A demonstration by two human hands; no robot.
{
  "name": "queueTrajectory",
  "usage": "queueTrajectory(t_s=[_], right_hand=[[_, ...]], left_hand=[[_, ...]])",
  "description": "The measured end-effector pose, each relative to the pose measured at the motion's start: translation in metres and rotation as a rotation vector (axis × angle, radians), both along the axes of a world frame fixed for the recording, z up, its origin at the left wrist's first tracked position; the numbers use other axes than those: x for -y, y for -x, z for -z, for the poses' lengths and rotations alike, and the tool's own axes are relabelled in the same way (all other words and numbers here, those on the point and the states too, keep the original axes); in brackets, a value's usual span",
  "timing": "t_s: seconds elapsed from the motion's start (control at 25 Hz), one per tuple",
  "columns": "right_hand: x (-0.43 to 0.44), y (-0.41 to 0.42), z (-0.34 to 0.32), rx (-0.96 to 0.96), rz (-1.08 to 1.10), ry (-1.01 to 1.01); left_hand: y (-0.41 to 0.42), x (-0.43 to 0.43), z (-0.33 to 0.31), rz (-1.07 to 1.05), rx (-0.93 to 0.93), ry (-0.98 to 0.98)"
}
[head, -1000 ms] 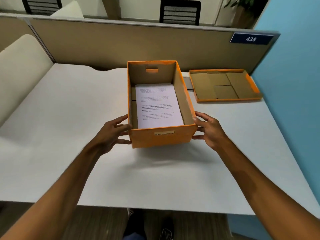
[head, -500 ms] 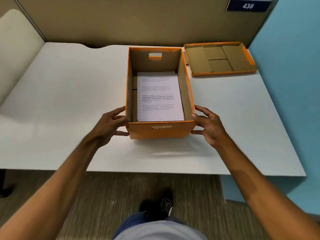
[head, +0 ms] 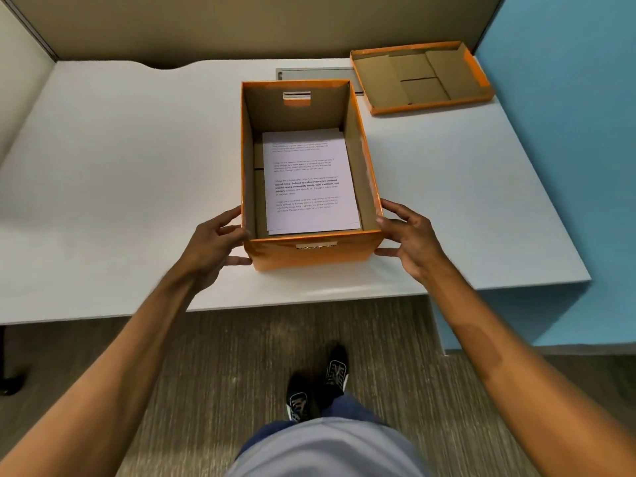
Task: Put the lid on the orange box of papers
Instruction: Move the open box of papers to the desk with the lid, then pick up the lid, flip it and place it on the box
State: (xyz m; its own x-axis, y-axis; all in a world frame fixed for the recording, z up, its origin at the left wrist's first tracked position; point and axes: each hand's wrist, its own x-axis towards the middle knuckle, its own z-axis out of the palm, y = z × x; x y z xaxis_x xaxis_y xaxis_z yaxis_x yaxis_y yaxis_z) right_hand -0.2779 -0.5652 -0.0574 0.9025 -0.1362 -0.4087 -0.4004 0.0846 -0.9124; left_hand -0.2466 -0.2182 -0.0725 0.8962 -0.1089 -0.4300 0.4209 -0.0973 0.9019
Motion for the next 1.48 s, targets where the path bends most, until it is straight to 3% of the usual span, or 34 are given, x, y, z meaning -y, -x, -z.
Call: queueTrajectory(t_s=[0.6,0.92,1.2,1.48], right_hand=[[-0.011,0.023,-0.004,0.034,0.036,0.121],[-0.010,0.021,-0.015,0.131,0.124,0.304],[0.004,0.018,-0.032,0.207,0.208,0.369],[0.029,-0.006,-0.050,0.246,0.248,0.346]], left_hand=[[0.015,0.009,-0.015,-0.019,0.002,-0.124],[0.015,0.023,-0.037,-0.033,0.325,-0.531],[0.012,0.067,-0.069,-0.004,0.544,-0.507],[-0.018,0.139,-0.094,0.102,0.639,-0.429]])
